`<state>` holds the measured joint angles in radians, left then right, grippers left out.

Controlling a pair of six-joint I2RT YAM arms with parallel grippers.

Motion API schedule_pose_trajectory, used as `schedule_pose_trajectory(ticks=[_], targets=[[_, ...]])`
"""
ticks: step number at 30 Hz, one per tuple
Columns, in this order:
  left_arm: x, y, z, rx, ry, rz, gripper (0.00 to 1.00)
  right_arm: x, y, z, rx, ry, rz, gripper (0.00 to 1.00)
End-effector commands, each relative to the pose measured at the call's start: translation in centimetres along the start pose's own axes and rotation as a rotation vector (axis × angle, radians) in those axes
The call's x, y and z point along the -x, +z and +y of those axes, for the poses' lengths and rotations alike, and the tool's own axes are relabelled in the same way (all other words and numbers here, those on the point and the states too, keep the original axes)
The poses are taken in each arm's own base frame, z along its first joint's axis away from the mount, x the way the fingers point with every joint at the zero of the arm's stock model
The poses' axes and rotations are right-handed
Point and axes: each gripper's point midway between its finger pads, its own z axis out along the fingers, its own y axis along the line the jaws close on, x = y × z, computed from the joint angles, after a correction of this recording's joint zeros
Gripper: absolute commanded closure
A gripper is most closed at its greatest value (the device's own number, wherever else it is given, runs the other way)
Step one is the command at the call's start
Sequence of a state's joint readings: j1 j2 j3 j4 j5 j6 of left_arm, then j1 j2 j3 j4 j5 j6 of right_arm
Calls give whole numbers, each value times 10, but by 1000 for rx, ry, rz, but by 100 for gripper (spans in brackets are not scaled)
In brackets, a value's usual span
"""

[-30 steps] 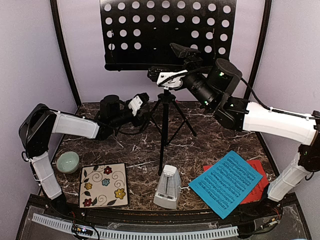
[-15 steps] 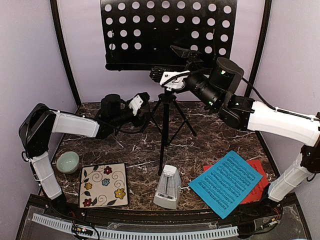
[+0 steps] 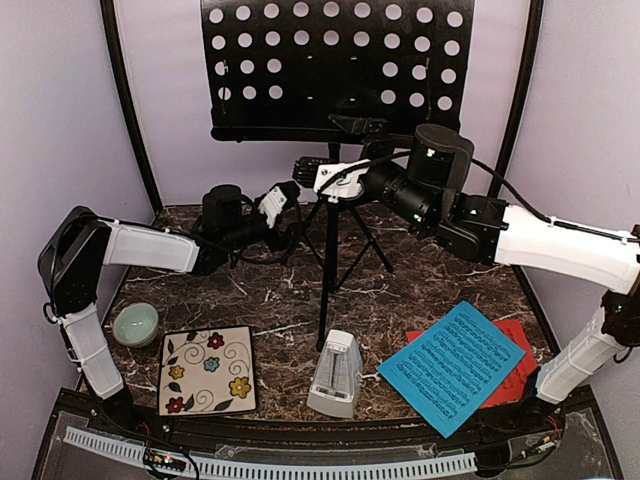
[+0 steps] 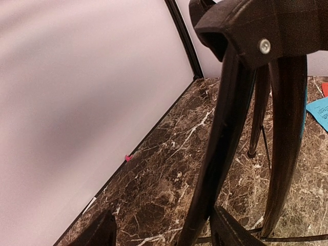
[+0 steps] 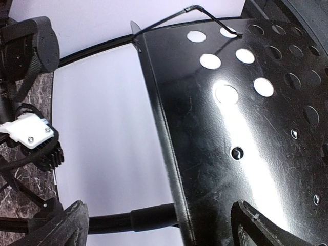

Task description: Set up the instrument practice props

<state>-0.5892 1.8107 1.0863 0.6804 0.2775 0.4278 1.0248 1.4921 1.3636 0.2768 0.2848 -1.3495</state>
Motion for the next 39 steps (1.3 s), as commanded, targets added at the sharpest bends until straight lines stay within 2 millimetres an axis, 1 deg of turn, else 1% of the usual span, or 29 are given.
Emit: schedule_pose_trajectory(ticks=[1, 5, 7, 9, 11, 13, 14, 17, 19, 22, 24, 26, 27, 30, 32, 36, 37, 39], targets=[[17, 2, 3, -6, -7, -37, 35, 14, -16, -5, -14, 25, -34, 3], [15, 2, 4, -3, -11, -33, 35, 23, -23, -6, -29, 21, -47, 2], [15, 2, 5, 4, -9, -31, 34, 30, -28, -8, -33, 22, -57, 2], [14, 2, 4, 4, -5, -29, 34, 40, -36, -12, -32, 47, -77, 2], [14, 1, 4, 4, -4, -29, 34, 48, -45, -9, -12, 81, -96, 3], [16, 1, 5, 5, -3, -32, 35, 50, -52, -1, 14, 119, -88, 5], [17, 1, 5, 6, -1, -34, 35, 48, -55, 7, 31, 148, -72, 6], [18, 2, 5, 0, 9, -32, 35, 38, -59, 38, 155, 270, -11, 9], [17, 3, 4, -9, 13, -24, 36, 26, -60, 61, 221, 390, 44, 13], [16, 5, 2, -21, 18, -19, 36, -3, -64, 97, 282, 523, 87, 15], [15, 6, 2, -23, 21, -17, 37, -23, -67, 113, 289, 595, 112, 16], [14, 6, 1, -28, 22, -16, 37, -42, -69, 123, 285, 655, 136, 18], [13, 6, 0, -31, 23, -16, 38, -50, -72, 131, 291, 687, 129, 19], [12, 8, -1, -38, 26, -15, 40, -86, -74, 144, 267, 758, 156, 21], [11, 9, -2, -41, 29, -14, 41, -111, -72, 152, 259, 768, 194, 22], [5, 13, -3, -48, 34, -5, 41, -153, -54, 150, 223, 792, 248, 25], [3, 14, -4, -52, 33, -1, 41, -161, -49, 151, 225, 801, 252, 26], [1, 15, -5, -57, 38, 2, 41, -178, -41, 160, 247, 805, 268, 27]])
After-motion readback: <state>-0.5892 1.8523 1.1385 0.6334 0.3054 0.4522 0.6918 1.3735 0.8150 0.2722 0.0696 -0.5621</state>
